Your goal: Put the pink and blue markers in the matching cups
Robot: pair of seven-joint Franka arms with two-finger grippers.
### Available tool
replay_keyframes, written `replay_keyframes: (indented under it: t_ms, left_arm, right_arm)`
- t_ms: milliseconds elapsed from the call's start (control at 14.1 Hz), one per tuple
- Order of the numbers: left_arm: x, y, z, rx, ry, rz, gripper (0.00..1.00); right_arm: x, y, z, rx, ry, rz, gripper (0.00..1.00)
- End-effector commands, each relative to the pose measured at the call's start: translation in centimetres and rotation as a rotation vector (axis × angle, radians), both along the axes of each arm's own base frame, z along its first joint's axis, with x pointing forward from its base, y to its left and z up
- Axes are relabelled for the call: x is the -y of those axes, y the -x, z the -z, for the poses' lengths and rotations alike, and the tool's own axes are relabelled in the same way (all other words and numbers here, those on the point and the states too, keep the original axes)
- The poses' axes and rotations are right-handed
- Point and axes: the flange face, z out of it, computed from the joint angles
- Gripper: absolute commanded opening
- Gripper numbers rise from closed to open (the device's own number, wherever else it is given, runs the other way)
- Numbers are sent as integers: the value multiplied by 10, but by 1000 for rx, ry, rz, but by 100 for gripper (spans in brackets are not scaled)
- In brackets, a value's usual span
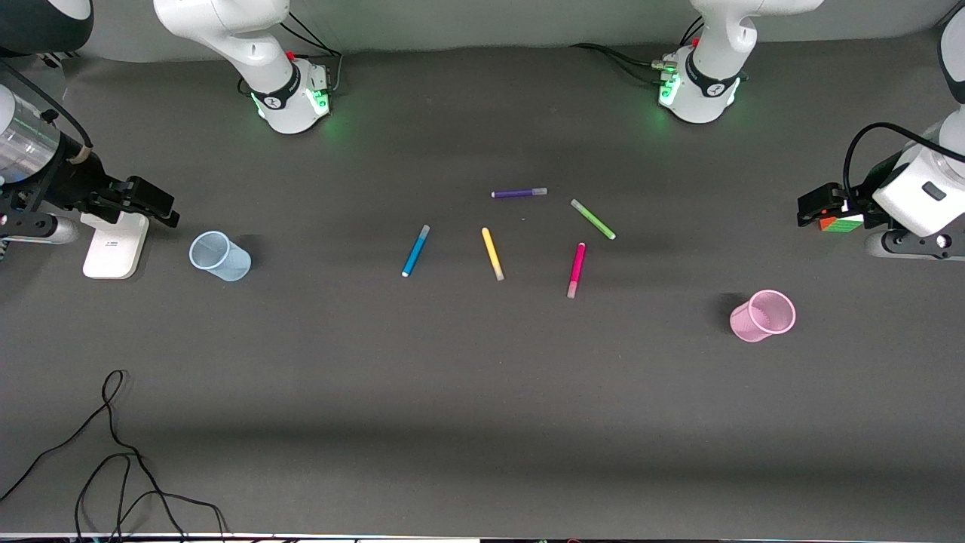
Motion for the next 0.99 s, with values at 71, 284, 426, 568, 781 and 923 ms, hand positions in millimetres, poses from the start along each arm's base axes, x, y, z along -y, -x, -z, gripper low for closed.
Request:
replay_keyframes:
  t_ms: [71, 284, 426, 568, 781, 923]
  left_arm:
    - [-1, -2, -1, 4, -9, 1, 100]
    - [-3, -2, -2, 6, -9, -2, 100]
    - [-2, -3, -1, 6, -8, -1, 100]
    - [2, -2, -4, 7, -8, -13, 100]
    - [16, -1, -8, 9, -1, 12, 100]
    - [50, 2, -9, 11, 1, 70, 100]
  right_arm:
    - [10, -2, 5, -28, 6, 6, 100]
    - [4, -6, 14, -56, 8, 6, 100]
    - [-9, -11, 22, -69, -1, 33, 100]
    - [-31, -17, 37, -95, -32, 70, 100]
    - [-82, -29, 71, -144, -95, 130, 100]
    - [-120, -32, 102, -206, -109, 151, 100]
